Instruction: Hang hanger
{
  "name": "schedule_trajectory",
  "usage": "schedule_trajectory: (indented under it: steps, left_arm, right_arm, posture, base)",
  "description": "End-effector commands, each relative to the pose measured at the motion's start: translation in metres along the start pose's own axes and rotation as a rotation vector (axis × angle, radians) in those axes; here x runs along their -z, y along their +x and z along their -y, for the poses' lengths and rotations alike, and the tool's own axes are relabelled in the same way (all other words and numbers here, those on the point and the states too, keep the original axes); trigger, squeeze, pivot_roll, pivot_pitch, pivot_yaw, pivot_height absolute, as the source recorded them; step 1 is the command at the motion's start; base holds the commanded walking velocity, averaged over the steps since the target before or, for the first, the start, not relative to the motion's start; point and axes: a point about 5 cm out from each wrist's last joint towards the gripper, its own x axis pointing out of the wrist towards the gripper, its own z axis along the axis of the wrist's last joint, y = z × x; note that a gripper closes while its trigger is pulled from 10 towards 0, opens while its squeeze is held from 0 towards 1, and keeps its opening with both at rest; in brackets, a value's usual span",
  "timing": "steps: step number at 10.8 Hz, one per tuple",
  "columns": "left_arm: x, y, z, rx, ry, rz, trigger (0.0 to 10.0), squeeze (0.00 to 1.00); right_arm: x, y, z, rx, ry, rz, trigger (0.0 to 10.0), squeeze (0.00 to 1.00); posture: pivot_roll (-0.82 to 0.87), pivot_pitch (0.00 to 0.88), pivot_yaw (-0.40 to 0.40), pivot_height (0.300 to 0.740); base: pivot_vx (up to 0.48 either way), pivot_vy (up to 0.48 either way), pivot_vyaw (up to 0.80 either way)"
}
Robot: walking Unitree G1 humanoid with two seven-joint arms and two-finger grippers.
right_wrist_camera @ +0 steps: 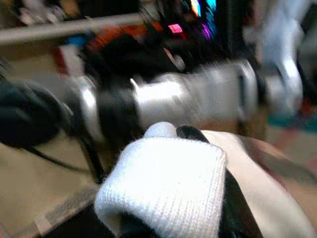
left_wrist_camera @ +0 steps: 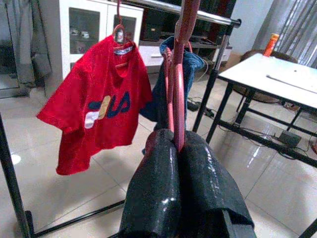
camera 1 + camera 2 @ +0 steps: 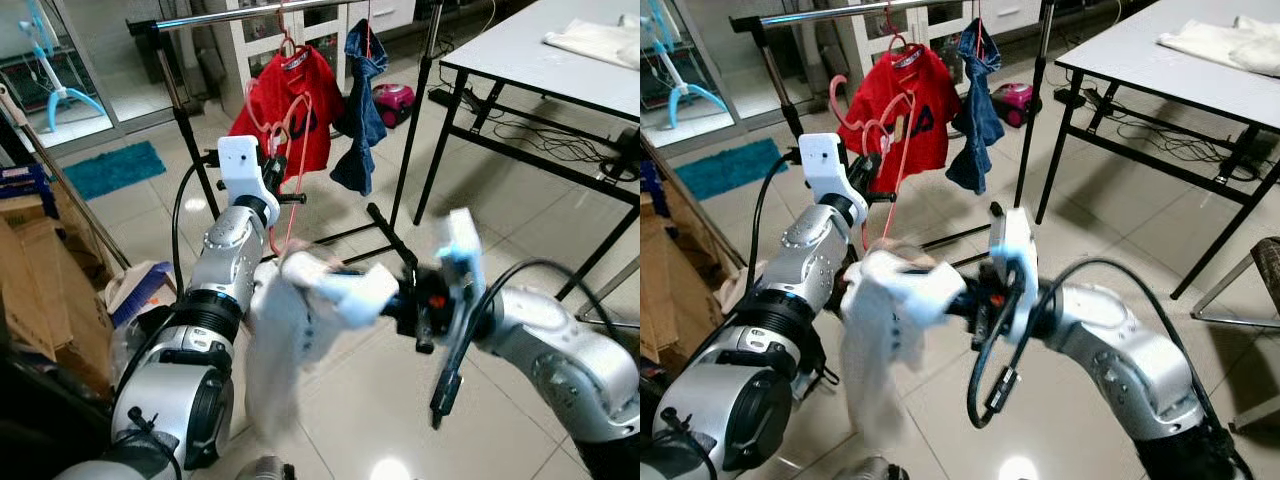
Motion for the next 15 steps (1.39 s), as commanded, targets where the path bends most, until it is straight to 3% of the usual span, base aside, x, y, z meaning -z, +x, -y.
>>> schedule_trajectory:
  steps: [1, 2, 3, 4, 5, 6, 7, 8, 9, 10, 11, 13, 15]
  left_arm:
    - [0.001, -0.001, -0.002, -0.004, 0.017, 0.0, 10.0, 0.0]
    - [0.001, -0.001, -0.001, 0.0, 0.027, 0.005, 10.0, 0.0]
    - [0.001, -0.001, -0.001, 0.002, 0.038, 0.01, 10.0, 0.0]
    - [0.001, -0.001, -0.001, 0.002, 0.039, 0.011, 10.0, 0.0]
    - [-0.003, -0.001, 0.0, -0.001, 0.048, 0.029, 10.0, 0.0]
    - [-0.006, 0.001, 0.0, -0.007, 0.061, 0.046, 10.0, 0.0]
    - [-0.007, 0.001, 0.0, -0.006, 0.061, 0.05, 10.0, 0.0]
    - [-0.007, 0.001, 0.001, -0.001, 0.063, 0.051, 10.0, 0.0]
    - [-0.006, 0.001, 0.002, 0.003, 0.063, 0.051, 10.0, 0.0]
    - [-0.006, 0.001, 0.003, 0.007, 0.063, 0.052, 10.0, 0.0]
    - [-0.006, 0.001, 0.003, 0.007, 0.063, 0.053, 10.0, 0.0]
    - [-0.005, 0.0, 0.004, 0.009, 0.062, 0.055, 10.0, 0.0]
    - [-0.005, 0.0, 0.004, 0.009, 0.056, 0.057, 10.0, 0.0]
  right_arm:
    - [0.012, 0.001, 0.001, 0.01, -0.063, -0.076, 0.0, 0.0]
    - [0.034, -0.001, 0.007, 0.053, -0.163, -0.22, 0.0, 0.0]
    - [0.066, -0.005, 0.016, 0.09, -0.364, -0.433, 0.0, 0.0]
    - [0.072, -0.006, 0.017, 0.09, -0.402, -0.467, 0.0, 0.0]
    - [0.092, -0.007, 0.022, 0.094, -0.594, -0.584, 0.0, 0.0]
    - [0.104, -0.007, 0.023, 0.064, -0.713, -0.649, 0.0, 0.0]
    - [0.108, -0.005, 0.029, 0.079, -0.835, -0.634, 0.0, 0.0]
    - [0.103, -0.002, 0.035, 0.13, -0.859, -0.579, 0.0, 0.0]
    - [0.094, 0.004, 0.038, 0.203, -0.789, -0.48, 0.0, 0.0]
    - [0.08, 0.013, 0.041, 0.292, -0.633, -0.315, 0.0, 0.0]
    - [0.078, 0.017, 0.042, 0.319, -0.581, -0.261, 0.0, 0.0]
    - [0.073, 0.024, 0.049, 0.408, -0.347, -0.111, 0.0, 0.0]
    - [0.068, 0.03, 0.054, 0.446, -0.188, -0.022, 0.0, 0.0]
  posture:
    - [-0.04, 0.0, 0.073, 0.74]
    - [-0.04, 0.0, 0.069, 0.74]
    - [-0.04, 0.0, 0.069, 0.74]
    - [-0.04, 0.0, 0.069, 0.74]
    - [-0.04, 0.0, 0.067, 0.74]
    - [-0.03, 0.0, 0.067, 0.74]
    - [-0.04, 0.0, 0.068, 0.74]
    - [-0.04, 0.0, 0.068, 0.74]
    - [-0.04, 0.0, 0.07, 0.74]
    - [-0.04, 0.0, 0.069, 0.74]
    - [-0.04, 0.0, 0.067, 0.74]
    - [-0.03, 0.0, 0.062, 0.74]
    - [-0.03, 0.0, 0.062, 0.74]
  base:
    - [0.0, 0.0, 0.0]
    - [0.0, 0.0, 0.0]
    - [0.0, 0.0, 0.0]
    - [0.0, 0.0, 0.0]
    - [0.0, 0.0, 0.0]
    - [0.0, 0.0, 0.0]
    - [0.0, 0.0, 0.0]
    - [0.0, 0.0, 0.0]
    - [0.0, 0.0, 0.0]
    - [0.0, 0.0, 0.0]
    - [0.0, 0.0, 0.0]
    - [0.0, 0.0, 0.0]
    - [0.0, 0.0, 0.0]
